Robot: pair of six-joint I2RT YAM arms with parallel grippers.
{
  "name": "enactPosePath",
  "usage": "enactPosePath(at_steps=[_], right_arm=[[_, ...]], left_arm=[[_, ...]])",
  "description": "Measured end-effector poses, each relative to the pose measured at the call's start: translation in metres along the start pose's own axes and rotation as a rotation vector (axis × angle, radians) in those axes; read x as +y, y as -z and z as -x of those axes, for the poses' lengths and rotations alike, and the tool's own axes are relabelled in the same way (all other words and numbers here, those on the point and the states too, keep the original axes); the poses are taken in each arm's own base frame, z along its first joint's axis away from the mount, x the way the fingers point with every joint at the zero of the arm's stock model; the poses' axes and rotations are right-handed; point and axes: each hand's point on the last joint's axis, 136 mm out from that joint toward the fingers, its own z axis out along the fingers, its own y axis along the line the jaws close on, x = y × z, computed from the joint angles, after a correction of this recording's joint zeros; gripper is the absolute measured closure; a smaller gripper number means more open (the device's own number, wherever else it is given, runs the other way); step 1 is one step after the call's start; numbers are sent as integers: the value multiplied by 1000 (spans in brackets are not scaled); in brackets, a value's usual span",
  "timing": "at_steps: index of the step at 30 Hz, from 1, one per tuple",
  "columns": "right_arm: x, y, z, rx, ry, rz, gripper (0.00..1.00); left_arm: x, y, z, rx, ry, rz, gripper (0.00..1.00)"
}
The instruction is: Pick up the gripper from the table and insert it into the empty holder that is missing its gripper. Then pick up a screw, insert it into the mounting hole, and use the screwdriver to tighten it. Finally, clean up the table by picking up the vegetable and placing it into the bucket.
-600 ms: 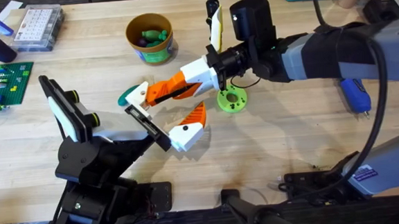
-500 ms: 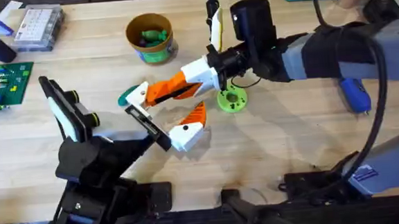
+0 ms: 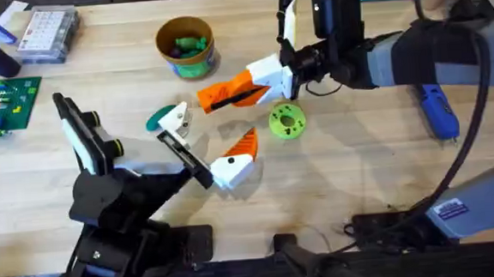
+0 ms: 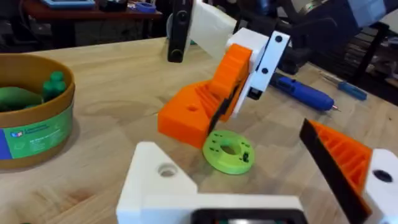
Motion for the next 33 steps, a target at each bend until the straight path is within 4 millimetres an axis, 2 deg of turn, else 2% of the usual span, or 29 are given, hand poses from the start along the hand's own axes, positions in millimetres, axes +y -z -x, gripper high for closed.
enactPosePath(at_steps=[6,11,20,33], right_arm=[[7,-6,-16,83,11,42,985],[8,-6,-21,109,1,57,985],[-5,-7,-37,132,-93,50,985],[-4,-18,-46,172,-36,55,985]], left_arm=[[-6,0,-1,8,0,-37,6],[-13,1,-3,15,0,-75,6],[-17,1,-4,21,0,-100,6],[-20,1,-5,25,1,-118,6]])
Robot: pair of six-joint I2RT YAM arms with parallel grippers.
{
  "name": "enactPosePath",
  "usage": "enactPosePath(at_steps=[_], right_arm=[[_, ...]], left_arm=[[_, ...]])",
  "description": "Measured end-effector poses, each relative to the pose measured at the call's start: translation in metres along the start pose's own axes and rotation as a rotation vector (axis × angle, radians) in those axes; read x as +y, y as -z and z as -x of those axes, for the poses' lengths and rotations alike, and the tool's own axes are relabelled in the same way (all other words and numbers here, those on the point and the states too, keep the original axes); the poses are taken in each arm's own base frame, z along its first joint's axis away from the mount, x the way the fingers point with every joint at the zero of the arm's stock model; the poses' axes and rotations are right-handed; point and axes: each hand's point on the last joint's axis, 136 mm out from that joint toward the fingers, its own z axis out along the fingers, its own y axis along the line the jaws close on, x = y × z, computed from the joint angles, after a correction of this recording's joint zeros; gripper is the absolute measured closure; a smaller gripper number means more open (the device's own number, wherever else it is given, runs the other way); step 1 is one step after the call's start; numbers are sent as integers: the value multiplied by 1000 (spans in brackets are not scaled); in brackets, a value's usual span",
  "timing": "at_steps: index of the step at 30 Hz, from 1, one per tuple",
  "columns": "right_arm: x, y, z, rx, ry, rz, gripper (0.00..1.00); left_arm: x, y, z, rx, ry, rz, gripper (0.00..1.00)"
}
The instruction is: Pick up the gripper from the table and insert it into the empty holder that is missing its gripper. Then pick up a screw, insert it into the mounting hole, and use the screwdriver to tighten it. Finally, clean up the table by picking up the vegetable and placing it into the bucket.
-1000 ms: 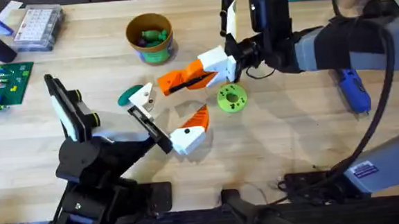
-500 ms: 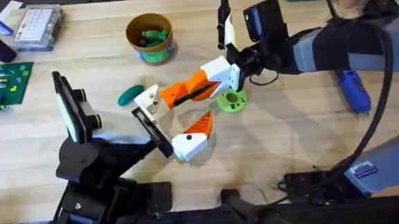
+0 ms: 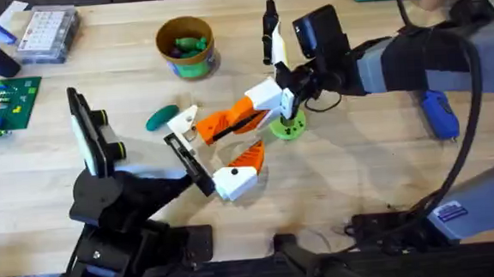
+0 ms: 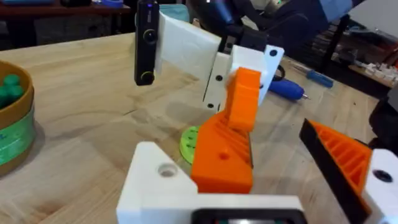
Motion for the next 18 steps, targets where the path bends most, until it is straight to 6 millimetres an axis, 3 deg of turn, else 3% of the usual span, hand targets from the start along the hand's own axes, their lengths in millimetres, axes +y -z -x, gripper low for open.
enactPosePath(at_steps=[18], right_arm=[[4,0,6,-12,-15,-6,985]], left_arm=[[-1,0,0,2,1,-7,6]])
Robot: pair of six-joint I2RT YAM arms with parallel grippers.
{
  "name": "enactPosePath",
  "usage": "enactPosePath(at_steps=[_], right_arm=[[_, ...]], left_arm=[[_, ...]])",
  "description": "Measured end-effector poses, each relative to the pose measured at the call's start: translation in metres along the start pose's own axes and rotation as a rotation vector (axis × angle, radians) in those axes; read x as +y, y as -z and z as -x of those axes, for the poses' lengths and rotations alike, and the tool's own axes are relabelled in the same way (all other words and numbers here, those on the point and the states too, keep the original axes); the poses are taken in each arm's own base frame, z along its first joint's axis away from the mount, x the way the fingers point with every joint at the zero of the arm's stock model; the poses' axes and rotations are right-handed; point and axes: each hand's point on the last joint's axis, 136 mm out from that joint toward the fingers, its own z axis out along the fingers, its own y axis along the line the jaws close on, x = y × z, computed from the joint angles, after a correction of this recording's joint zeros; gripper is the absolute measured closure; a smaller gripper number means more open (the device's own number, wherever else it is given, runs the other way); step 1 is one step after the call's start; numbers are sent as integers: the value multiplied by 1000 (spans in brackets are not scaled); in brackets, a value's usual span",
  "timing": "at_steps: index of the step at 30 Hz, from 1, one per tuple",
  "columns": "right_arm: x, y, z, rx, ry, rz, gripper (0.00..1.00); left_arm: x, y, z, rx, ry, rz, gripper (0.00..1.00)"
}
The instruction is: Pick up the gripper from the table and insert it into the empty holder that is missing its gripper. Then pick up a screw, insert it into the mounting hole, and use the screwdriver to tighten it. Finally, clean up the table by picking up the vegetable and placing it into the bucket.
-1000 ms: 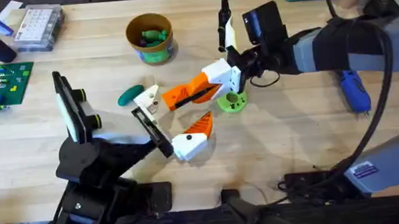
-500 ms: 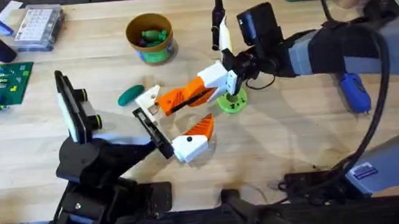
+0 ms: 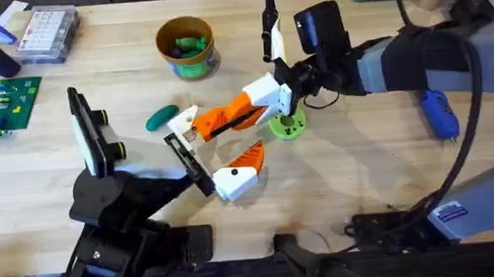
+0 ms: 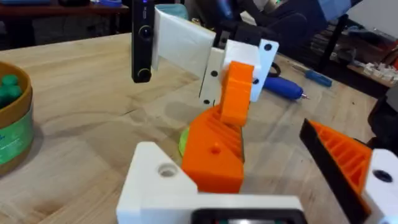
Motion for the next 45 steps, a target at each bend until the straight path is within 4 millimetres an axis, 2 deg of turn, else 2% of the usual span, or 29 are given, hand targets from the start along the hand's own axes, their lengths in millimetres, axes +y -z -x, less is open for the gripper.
enactPosePath(at_steps=[5,11,26,36,45], right_arm=[[-2,-1,0,1,-8,-2,985],[-14,-3,1,15,-49,5,985],[-4,-9,9,21,-40,-5,985],[-9,-25,21,68,-63,-1,985],[-8,-27,27,76,-62,1,985]], left_arm=[[0,0,0,-1,0,3,6],[0,0,0,0,5,2,6],[1,0,0,-1,0,6,6],[2,0,0,0,2,10,6],[4,0,0,-3,1,22,6]])
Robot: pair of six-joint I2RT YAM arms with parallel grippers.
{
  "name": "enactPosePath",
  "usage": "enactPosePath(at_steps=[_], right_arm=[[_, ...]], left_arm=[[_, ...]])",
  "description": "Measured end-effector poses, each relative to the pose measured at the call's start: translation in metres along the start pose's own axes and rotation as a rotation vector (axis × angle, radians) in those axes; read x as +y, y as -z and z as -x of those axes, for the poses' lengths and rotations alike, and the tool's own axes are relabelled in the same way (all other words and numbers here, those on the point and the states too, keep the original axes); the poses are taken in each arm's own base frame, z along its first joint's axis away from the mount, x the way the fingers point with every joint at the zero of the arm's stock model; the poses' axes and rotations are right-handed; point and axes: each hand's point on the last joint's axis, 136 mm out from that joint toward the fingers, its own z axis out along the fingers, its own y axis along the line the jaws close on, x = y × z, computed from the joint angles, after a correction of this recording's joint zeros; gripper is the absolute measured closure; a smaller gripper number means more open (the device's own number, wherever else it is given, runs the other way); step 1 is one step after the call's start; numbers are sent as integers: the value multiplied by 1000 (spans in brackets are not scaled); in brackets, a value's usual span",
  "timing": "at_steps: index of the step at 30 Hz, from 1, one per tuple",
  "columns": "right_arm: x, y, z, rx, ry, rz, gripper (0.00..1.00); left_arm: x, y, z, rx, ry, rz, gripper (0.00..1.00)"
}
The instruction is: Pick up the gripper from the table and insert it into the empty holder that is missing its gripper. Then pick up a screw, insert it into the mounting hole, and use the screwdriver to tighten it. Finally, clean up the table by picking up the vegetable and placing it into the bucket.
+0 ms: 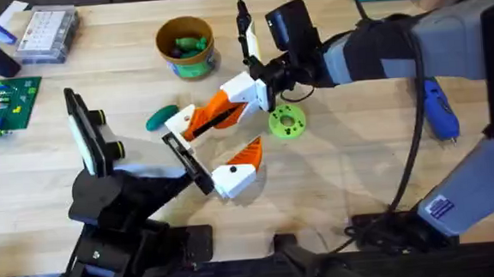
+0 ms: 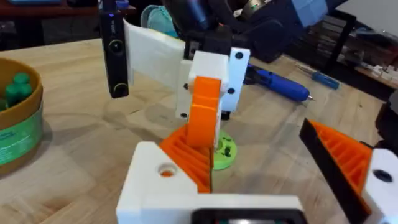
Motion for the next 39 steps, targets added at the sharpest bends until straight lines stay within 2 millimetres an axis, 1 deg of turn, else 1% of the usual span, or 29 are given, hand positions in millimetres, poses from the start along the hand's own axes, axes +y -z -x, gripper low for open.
enactPosePath(at_steps=[13,24,39], right_arm=[[0,-4,8,-2,-4,-10,985],[-2,-5,16,-37,-14,-36,985],[-2,-6,18,-47,-18,-44,985]], left_arm=[[5,0,1,-6,1,27,6],[8,1,2,-9,6,44,6],[7,1,1,-7,13,39,6]])
